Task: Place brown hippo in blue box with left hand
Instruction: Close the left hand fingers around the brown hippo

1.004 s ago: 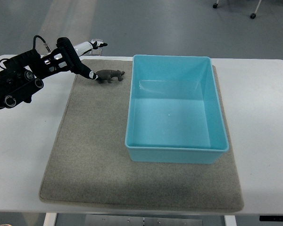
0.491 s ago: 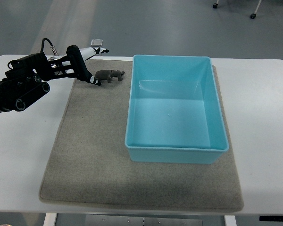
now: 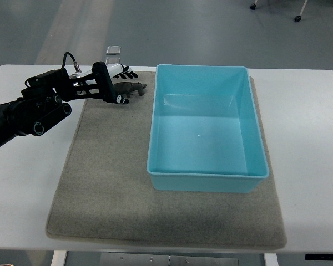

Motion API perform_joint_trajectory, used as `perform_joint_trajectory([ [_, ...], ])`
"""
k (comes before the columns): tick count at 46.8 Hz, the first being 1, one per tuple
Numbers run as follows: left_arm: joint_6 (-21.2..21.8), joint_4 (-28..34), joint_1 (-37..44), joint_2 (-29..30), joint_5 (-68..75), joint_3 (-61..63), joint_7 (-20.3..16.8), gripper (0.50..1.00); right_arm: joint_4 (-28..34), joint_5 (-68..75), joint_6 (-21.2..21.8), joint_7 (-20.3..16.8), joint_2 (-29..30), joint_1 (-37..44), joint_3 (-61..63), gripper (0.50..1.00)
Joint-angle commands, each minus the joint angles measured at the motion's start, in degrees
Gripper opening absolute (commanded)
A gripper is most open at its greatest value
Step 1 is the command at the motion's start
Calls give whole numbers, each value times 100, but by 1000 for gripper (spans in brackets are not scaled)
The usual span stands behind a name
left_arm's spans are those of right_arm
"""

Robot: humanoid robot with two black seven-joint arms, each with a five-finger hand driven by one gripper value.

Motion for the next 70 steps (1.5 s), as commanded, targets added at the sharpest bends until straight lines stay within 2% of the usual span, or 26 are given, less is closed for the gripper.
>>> perform_joint_trajectory([
  [1,6,36,0,-5,-1,-4,10,748,0,0,0,0,0,0,-1,936],
  [10,6,115,-9,-5,-18,-4,10,714,0,0,0,0,0,0,-1,936],
  [20,6,115,-9,4,-18,-4,10,698,0,0,0,0,0,0,-1,936],
  [23,6,115,-18,21,-18,-4,10,673,0,0,0,0,0,0,-1,936],
  [29,6,115,-35,39,-18,5,10,658,0,0,0,0,0,0,-1,936],
  [36,6,115,-35,39,-18,-4,10,600,0,0,0,0,0,0,-1,936],
  [45,6,115,-35,48,-18,5,10,553,0,0,0,0,0,0,-1,936],
  [50,6,115,-35,48,-18,-4,18,500,0,0,0,0,0,0,-1,936],
  [70,-21,62,-123,162,-133,-92,124,500,0,0,0,0,0,0,-1,936],
])
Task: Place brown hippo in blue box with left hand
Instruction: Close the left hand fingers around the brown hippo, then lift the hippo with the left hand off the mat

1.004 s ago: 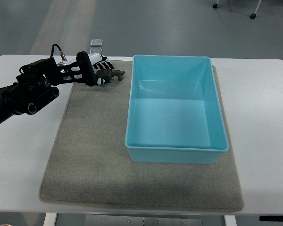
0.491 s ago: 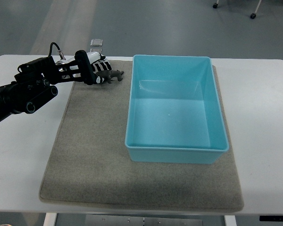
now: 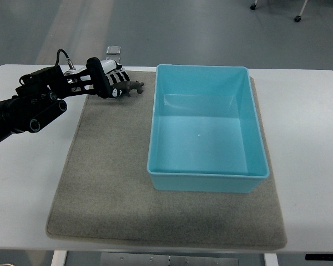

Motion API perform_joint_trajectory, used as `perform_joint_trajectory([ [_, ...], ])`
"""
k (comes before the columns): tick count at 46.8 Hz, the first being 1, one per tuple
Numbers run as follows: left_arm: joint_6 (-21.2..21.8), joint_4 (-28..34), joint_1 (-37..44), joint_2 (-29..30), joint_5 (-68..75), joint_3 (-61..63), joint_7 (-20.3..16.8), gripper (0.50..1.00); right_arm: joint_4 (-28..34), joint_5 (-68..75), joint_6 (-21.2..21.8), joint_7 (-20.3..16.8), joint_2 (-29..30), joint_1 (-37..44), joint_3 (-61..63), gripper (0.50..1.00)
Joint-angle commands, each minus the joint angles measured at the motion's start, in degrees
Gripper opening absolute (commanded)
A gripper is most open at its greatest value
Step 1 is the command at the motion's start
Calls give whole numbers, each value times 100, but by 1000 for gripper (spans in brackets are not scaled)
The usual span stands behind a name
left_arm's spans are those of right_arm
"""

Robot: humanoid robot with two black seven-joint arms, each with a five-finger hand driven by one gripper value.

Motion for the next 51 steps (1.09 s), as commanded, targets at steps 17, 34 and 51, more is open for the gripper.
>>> perform_joint_trajectory([
  [17,-180,-312,-743,334,-269,-55,20,500,0,0,-1,0,0,0,0,936],
  [34,-303,-1208,-1323,360,-278,-63,72,500,0,0,-1,0,0,0,0,936],
  [51,-426,-2526,-1429,342,-216,-46,81,500,0,0,-1,0,0,0,0,936],
])
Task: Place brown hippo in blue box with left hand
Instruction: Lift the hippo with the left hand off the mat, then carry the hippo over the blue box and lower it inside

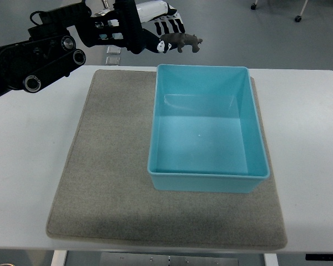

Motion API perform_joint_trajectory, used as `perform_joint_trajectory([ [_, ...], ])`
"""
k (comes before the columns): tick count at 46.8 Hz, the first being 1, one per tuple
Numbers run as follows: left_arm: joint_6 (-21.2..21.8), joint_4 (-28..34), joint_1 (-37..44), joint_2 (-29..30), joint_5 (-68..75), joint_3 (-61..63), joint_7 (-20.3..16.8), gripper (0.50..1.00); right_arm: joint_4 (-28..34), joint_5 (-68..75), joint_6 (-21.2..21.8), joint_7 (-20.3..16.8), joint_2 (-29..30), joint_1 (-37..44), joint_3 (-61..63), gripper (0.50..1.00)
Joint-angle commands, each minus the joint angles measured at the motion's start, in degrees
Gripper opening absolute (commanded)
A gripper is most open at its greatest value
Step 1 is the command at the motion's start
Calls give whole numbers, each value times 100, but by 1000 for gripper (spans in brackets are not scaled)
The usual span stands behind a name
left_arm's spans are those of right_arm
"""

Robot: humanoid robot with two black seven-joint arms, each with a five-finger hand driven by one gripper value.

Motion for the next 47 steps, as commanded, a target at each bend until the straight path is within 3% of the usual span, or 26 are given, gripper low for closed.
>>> perform_joint_trajectory([
  [1,-91,-346,62,-6,54,33,-2,500,0,0,1,0,0,0,-1,936],
  [14,-469,-575,360,-173,133,112,-10,500,0,0,1,0,0,0,-1,936],
  [47,-470,-478,791,-534,353,367,-10,500,0,0,1,0,0,0,-1,936],
])
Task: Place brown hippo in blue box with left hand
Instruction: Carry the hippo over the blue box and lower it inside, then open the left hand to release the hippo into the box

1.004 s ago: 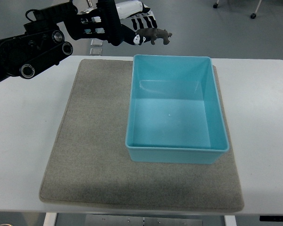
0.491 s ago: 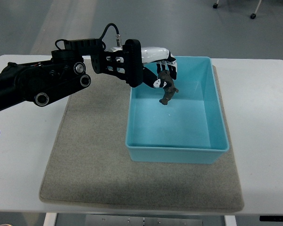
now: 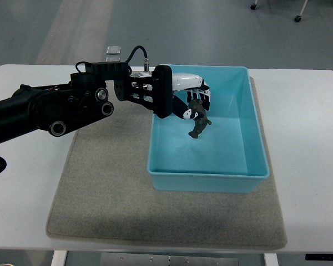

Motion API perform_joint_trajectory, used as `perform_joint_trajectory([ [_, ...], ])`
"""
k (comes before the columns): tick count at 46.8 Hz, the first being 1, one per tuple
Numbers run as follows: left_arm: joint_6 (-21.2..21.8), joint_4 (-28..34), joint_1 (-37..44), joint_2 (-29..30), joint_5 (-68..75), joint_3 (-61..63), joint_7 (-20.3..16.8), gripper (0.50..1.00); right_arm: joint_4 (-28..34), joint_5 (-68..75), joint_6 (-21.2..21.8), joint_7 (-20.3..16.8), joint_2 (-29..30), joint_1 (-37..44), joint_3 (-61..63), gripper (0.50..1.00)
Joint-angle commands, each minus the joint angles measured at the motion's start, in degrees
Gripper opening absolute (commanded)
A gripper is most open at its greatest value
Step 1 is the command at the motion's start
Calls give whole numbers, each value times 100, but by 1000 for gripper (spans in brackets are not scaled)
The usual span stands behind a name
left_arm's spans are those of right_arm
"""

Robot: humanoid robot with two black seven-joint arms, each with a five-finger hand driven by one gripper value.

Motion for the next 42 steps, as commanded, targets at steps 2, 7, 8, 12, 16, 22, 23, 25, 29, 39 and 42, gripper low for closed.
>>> perform_joint_trajectory([
  [2,-1,0,55,-2,19,-1,-1,500,0,0,-1,0,0,0,0,936],
  [7,-1,9,82,-2,10,-10,8,500,0,0,-1,0,0,0,0,936],
  [8,-1,9,82,-2,10,-10,-1,500,0,0,-1,0,0,0,0,936],
  [12,8,26,90,-2,10,-10,-1,500,0,0,-1,0,0,0,0,936],
  [16,25,26,90,-2,-7,-28,-10,572,0,0,-1,0,0,0,0,936],
  [22,69,26,160,-11,-60,-28,-19,748,0,0,-1,0,0,0,0,936],
  [23,69,18,187,-11,-69,-36,-19,758,0,0,-1,0,0,0,0,936],
  [25,78,17,222,-11,-87,-45,-19,776,0,0,-1,0,0,0,0,936],
  [29,95,26,275,-11,-104,-54,-19,857,0,0,-1,0,0,0,0,936],
  [39,139,26,337,-11,-166,-133,-19,964,0,0,-1,0,0,0,0,936],
  [42,166,17,337,-11,-253,-264,-19,964,0,0,-1,0,0,0,0,936],
])
